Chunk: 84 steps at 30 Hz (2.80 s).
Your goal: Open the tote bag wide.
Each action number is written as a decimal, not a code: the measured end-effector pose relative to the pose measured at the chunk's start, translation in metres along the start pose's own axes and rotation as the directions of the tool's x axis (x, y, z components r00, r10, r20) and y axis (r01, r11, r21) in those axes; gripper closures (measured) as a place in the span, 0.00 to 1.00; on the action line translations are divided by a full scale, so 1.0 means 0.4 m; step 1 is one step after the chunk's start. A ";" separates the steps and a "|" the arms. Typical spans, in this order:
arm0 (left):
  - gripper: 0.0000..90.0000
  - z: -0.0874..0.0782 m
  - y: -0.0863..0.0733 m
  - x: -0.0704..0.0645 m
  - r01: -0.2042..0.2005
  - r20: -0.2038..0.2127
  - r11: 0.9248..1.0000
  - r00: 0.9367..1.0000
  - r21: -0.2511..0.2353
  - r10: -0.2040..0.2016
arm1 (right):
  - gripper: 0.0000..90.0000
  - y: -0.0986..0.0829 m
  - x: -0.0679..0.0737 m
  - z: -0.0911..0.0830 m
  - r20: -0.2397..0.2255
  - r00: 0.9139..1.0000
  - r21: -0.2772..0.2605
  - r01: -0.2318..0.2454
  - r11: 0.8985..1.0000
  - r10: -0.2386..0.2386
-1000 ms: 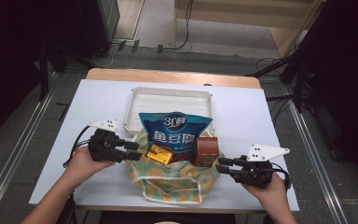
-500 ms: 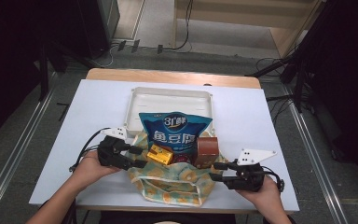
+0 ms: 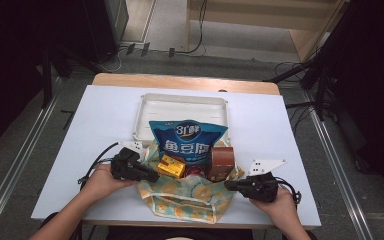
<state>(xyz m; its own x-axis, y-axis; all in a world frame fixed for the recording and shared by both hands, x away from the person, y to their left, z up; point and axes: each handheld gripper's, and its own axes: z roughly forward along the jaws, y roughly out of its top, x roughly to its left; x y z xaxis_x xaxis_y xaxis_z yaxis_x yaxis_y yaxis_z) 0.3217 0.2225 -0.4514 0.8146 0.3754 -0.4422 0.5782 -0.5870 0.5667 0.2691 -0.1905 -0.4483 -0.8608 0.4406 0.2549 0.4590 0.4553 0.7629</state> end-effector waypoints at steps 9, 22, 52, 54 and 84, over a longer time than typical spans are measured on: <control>1.00 0.016 -0.019 0.030 0.059 0.006 0.998 0.998 0.017 -0.059 | 1.00 -0.029 -0.038 0.028 0.015 0.999 0.026 0.028 0.999 -0.028; 0.92 -0.004 -0.029 0.023 0.040 0.030 0.999 0.999 -0.035 -0.039 | 0.96 -0.030 -0.044 0.031 -0.011 1.000 0.047 0.016 0.999 -0.016; 0.66 -0.078 0.019 -0.056 -0.024 0.024 0.989 0.999 -0.145 0.027 | 0.69 0.116 0.136 -0.006 -0.037 0.979 -0.149 0.194 0.970 -0.202; 0.66 -0.077 0.019 -0.055 -0.021 0.022 0.989 0.999 -0.146 0.024 | 0.67 0.122 0.139 -0.007 -0.028 0.978 -0.157 0.199 0.967 -0.206; 1.00 -0.015 -0.018 -0.004 0.053 0.005 0.997 0.999 -0.058 -0.053 | 1.00 0.028 0.110 0.051 -0.068 0.988 -0.087 0.136 0.987 -0.142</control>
<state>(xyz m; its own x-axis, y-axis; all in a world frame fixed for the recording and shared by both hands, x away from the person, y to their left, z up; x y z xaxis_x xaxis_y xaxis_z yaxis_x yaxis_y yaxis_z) 0.3163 0.2303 -0.4507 0.7825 0.4027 -0.4750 0.6225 -0.5232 0.5820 0.2410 -0.1503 -0.4407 -0.9302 0.3181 0.1833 0.3166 0.4425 0.8390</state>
